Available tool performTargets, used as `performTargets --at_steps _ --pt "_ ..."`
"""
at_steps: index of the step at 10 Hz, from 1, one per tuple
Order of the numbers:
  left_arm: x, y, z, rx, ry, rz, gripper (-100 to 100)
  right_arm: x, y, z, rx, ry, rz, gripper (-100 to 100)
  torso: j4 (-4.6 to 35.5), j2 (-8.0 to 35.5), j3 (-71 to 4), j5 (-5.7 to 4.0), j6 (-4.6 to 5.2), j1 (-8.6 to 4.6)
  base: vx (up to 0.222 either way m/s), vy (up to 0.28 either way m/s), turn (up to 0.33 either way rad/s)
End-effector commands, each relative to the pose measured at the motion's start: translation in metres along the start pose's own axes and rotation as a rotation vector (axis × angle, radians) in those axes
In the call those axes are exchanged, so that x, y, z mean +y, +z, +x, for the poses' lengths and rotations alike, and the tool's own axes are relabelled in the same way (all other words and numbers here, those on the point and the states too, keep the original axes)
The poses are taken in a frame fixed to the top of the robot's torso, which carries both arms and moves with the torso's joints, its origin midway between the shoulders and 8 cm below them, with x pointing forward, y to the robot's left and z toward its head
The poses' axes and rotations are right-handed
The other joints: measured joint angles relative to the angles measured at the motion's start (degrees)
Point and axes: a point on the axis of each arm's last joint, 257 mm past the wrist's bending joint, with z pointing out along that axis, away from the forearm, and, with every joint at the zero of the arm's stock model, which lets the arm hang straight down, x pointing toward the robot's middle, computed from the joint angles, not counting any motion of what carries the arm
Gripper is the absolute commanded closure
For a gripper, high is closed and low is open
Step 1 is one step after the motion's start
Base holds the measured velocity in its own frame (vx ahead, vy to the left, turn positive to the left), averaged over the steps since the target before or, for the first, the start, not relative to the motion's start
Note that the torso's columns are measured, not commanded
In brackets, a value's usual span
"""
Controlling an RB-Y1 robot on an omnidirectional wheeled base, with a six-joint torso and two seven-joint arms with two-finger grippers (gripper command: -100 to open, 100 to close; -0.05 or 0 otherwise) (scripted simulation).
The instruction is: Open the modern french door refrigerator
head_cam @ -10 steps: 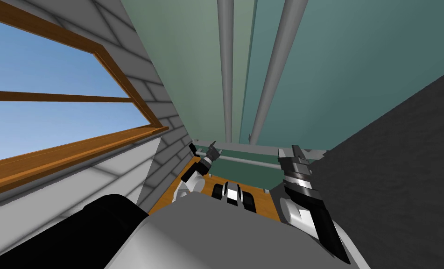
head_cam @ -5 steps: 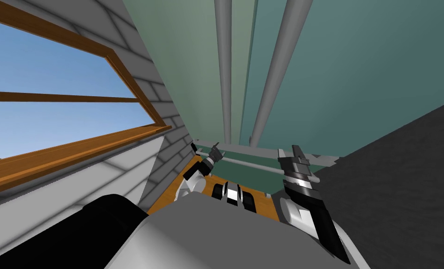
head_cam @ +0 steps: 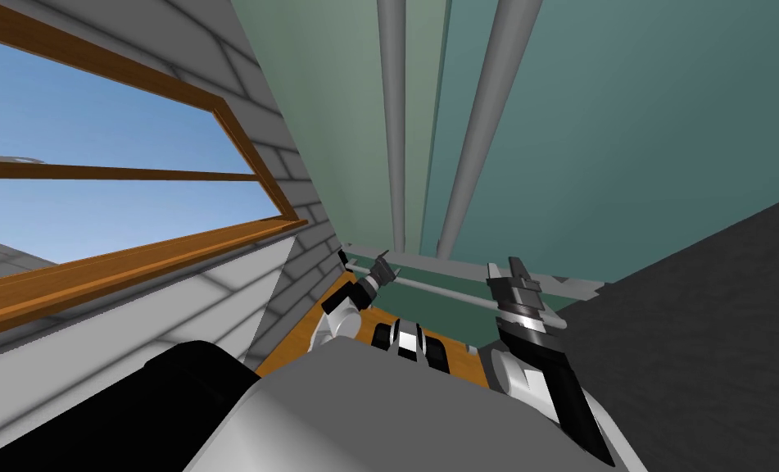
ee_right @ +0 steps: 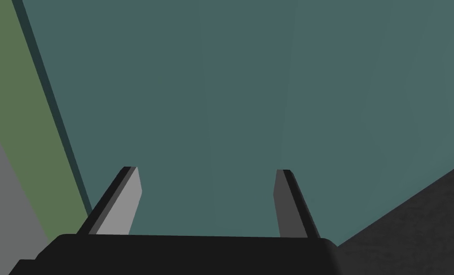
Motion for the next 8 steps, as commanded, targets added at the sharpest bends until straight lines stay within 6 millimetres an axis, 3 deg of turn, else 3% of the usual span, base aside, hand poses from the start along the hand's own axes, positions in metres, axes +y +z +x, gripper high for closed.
performTargets --at_steps 1,2,5,8 --pt "-0.004 0.000 0.027 0.044 -0.059 -0.006 -100 -0.003 -0.002 0.000 -0.001 0.000 0.008 0 0.0 -0.1 -0.1 0.03 -0.10 -0.02 0.023 -0.043 0.094" --pt "-0.004 0.000 0.027 0.044 -0.059 -0.006 -100 -0.006 -0.004 0.000 -0.002 0.000 0.018 0 0.0 -0.2 -0.2 0.05 -0.11 -0.06 0.011 -0.030 0.037" --pt "-0.031 -0.005 0.060 0.101 -0.119 0.048 -100 -0.014 -0.010 0.000 -0.002 0.003 0.043 0 0.0 -0.3 -0.2 0.02 -0.11 -0.13 0.011 -0.026 0.051" --pt "-0.034 -0.008 0.063 0.106 -0.123 0.057 -100 -0.022 -0.015 0.001 -0.001 0.006 0.065 0 0.0 -0.3 -0.2 -0.01 -0.05 -0.15 0.000 -0.008 0.012"
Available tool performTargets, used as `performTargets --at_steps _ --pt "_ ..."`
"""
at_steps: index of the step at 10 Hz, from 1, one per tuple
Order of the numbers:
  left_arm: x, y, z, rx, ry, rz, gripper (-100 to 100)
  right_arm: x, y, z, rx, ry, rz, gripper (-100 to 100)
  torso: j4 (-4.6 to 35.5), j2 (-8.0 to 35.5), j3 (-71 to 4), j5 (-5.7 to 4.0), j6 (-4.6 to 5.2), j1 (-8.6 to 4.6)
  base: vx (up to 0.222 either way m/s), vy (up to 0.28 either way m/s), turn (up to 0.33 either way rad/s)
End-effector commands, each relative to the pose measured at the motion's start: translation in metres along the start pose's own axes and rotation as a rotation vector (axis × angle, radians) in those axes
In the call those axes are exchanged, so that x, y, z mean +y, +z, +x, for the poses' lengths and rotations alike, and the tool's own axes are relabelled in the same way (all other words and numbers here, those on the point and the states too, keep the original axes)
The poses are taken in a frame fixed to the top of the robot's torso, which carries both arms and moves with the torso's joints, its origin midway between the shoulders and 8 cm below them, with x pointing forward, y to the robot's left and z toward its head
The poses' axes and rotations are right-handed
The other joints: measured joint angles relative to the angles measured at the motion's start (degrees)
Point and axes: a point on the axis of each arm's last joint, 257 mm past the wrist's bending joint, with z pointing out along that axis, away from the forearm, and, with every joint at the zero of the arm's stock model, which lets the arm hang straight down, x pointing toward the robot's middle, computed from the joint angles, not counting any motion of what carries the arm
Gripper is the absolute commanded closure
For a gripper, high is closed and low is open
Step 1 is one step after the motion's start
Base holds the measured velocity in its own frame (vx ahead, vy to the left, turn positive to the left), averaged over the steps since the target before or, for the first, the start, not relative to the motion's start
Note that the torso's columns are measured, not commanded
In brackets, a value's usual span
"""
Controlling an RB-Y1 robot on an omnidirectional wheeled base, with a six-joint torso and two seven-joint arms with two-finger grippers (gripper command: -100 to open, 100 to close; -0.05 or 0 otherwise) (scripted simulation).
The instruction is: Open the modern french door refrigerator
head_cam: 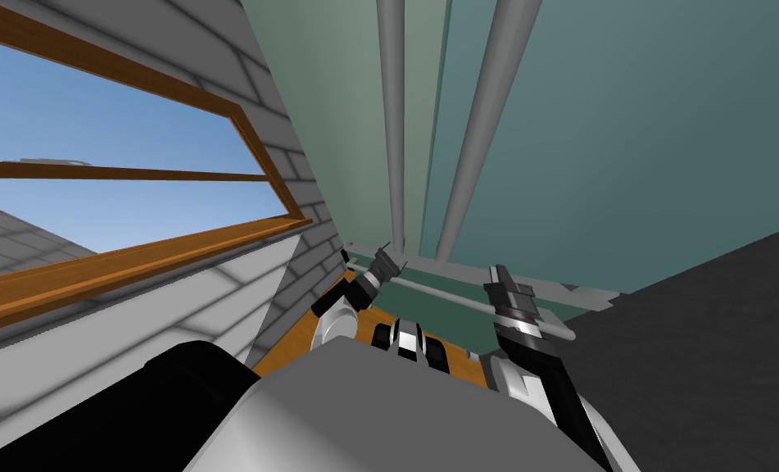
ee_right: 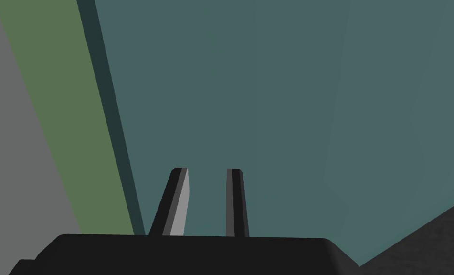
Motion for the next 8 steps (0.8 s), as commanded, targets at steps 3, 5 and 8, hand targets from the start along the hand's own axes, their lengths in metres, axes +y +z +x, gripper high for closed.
performTargets --at_steps 3,5,8 --pt "0.003 0.017 0.005 0.021 -0.005 -0.018 -100 -0.004 -0.003 -0.001 -0.002 -0.001 0.011 0 0.0 0.4 0.3 0.02 -0.08 0.31 -0.015 -0.006 0.078" --pt "0.005 0.025 0.007 0.030 -0.007 -0.027 -100 -0.004 -0.004 -0.004 -0.007 -0.005 0.014 0 -0.1 0.2 0.2 -0.04 -0.04 0.32 0.000 -0.009 0.051" --pt "0.007 0.037 0.012 0.045 -0.009 -0.042 -100 -0.005 -0.007 -0.009 -0.015 -0.012 0.018 0 -0.1 0.1 0.1 -0.09 -0.09 0.26 -0.003 -0.003 0.070"
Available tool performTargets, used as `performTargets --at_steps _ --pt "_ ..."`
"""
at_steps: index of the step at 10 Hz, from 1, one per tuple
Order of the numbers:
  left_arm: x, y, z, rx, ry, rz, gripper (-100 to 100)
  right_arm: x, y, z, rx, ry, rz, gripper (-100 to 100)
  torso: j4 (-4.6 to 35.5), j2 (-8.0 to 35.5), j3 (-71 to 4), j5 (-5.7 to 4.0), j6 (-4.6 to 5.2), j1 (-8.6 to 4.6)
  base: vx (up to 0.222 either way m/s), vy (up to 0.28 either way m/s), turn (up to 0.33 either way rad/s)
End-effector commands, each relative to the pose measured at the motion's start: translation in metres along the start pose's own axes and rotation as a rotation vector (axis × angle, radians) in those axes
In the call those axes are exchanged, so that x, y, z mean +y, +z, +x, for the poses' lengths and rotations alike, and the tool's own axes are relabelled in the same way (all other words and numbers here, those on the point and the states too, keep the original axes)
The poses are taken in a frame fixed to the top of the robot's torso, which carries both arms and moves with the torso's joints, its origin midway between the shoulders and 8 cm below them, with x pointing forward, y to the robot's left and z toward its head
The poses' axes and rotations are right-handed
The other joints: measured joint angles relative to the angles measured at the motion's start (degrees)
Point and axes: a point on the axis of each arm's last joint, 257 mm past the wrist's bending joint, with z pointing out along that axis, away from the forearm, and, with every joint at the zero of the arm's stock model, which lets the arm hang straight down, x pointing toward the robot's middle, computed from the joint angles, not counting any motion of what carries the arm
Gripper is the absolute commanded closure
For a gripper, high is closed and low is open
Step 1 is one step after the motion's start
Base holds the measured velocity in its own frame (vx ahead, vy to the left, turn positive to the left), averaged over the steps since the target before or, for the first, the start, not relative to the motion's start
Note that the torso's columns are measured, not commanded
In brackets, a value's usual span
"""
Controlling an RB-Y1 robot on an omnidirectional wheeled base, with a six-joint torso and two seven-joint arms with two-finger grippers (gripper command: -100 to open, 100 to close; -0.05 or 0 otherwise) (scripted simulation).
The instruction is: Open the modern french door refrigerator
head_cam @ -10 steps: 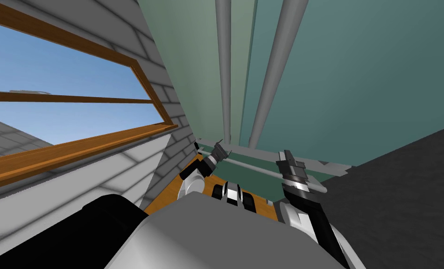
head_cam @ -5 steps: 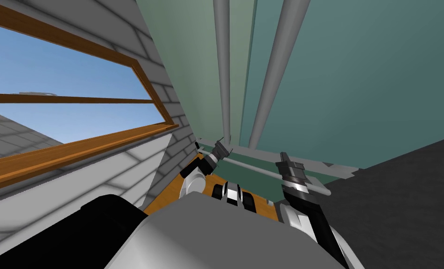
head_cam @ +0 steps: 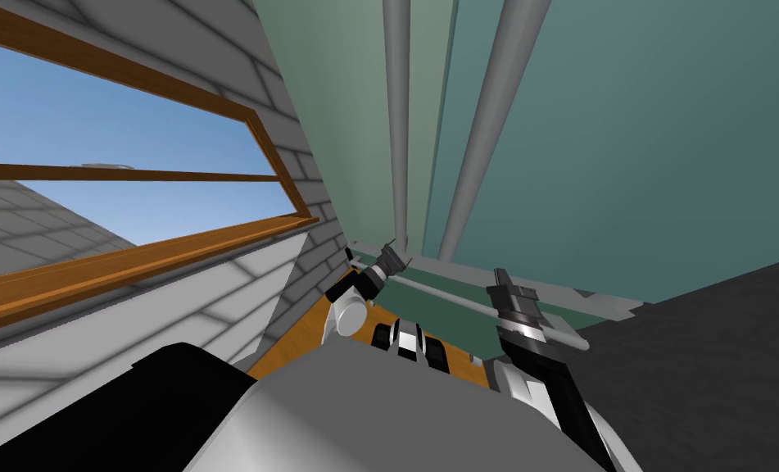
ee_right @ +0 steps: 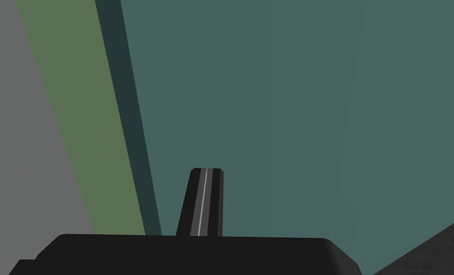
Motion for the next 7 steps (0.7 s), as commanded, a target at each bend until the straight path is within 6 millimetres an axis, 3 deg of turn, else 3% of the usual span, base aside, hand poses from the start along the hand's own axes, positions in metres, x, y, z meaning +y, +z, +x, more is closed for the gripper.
performTargets --at_steps 1,2,3,7 --pt "0.002 0.012 0.007 0.018 -0.003 -0.015 -100 0.000 -0.001 -0.002 -0.003 -0.003 0.001 0 0.0 0.0 0.0 -0.02 0.00 -0.03 -0.003 -0.006 0.066" --pt "0.001 0.009 0.002 0.008 -0.001 -0.010 -100 0.000 -0.002 -0.004 -0.007 -0.006 0.002 0 0.0 -0.1 0.0 -0.02 0.00 -0.05 -0.015 -0.002 -0.005" --pt "0.000 -0.001 0.002 0.004 -0.001 -0.001 100 0.000 -0.002 -0.004 -0.007 -0.006 0.000 0 0.0 0.0 0.0 -0.02 0.06 -0.07 0.009 0.011 -0.112" --pt "-0.002 -0.018 -0.002 -0.016 0.003 0.018 100 0.000 -0.004 -0.006 -0.010 -0.009 0.002 0 -0.1 0.3 0.3 -0.12 0.28 -0.49 0.013 0.013 -0.068"
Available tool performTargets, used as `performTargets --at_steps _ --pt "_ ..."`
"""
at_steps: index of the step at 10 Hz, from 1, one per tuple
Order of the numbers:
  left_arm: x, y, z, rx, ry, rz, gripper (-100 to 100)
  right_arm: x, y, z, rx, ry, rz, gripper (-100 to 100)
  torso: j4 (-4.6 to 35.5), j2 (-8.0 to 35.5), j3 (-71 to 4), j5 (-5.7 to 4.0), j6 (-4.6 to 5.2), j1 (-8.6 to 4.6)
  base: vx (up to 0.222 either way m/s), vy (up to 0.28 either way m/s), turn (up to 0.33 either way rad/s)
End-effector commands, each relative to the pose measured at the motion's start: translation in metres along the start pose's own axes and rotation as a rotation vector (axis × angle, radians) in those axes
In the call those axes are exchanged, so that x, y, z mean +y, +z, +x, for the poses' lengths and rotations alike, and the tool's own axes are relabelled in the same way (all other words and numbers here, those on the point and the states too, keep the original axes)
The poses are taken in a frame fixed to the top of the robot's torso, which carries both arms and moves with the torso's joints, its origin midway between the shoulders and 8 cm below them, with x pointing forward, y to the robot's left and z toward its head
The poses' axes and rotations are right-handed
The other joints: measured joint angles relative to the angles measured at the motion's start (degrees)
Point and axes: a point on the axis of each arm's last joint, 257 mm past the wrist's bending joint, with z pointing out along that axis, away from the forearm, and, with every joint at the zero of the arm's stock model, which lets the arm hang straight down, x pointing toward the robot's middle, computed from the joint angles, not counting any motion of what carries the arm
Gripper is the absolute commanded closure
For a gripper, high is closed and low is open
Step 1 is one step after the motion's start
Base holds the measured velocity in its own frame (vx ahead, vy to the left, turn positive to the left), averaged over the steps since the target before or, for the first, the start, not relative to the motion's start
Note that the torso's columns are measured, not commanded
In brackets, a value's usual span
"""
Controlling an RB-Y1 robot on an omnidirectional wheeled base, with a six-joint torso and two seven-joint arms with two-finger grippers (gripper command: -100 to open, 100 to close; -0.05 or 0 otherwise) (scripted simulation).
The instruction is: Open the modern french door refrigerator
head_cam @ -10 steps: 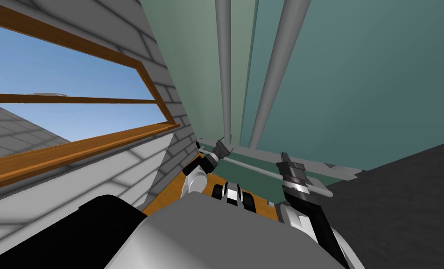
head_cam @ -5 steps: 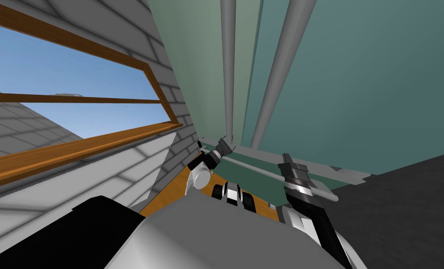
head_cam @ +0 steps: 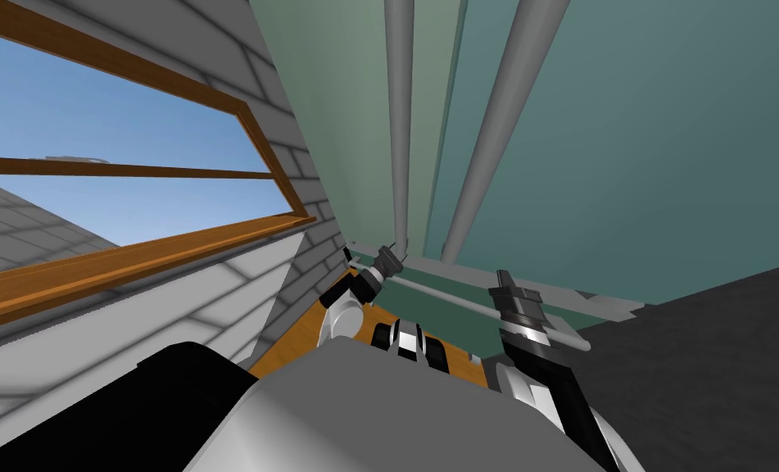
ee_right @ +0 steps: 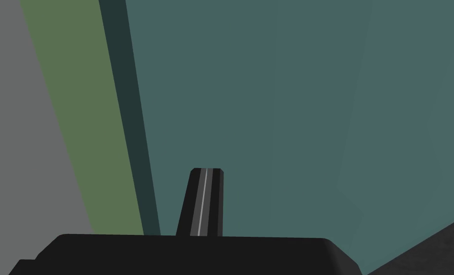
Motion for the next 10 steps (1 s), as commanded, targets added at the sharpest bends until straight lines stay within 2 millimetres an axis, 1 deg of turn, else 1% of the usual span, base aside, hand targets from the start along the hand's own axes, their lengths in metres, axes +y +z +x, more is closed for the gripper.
performTargets --at_steps 1,3,4,5,7,10 --pt "0.003 -0.011 -0.006 -0.019 0.001 -0.005 100 0.001 0.000 0.001 0.001 0.001 -0.002 0 0.0 0.1 0.0 -0.01 0.06 -0.01 0.003 0.006 -0.057" --pt "0.002 -0.019 -0.007 -0.029 0.003 0.004 100 0.001 0.000 0.002 0.004 0.002 -0.004 0 0.1 0.2 0.1 -0.03 0.15 -0.07 0.003 0.007 -0.061" --pt "-0.002 -0.016 -0.005 -0.022 0.004 0.014 100 0.002 0.000 0.003 0.005 0.003 -0.006 0 0.1 0.3 0.2 -0.04 0.14 -0.09 -0.003 0.010 0.004" --pt "0.007 -0.013 0.007 0.022 -0.004 -0.027 100 0.003 0.000 0.003 0.006 0.003 -0.008 0 0.2 0.3 0.2 -0.03 0.10 0.01 -0.046 0.163 -0.068" --pt "0.017 -0.010 0.020 0.066 -0.011 -0.070 100 0.003 0.001 0.003 0.006 0.003 -0.009 0 0.4 0.9 0.5 0.19 0.08 0.69 -0.115 0.250 -0.142" --pt "0.033 -0.008 0.039 0.132 -0.020 -0.137 100 0.003 0.001 0.003 0.006 0.003 -0.009 0 0.7 1.1 0.6 0.17 -0.08 0.60 -0.147 0.218 -0.081"
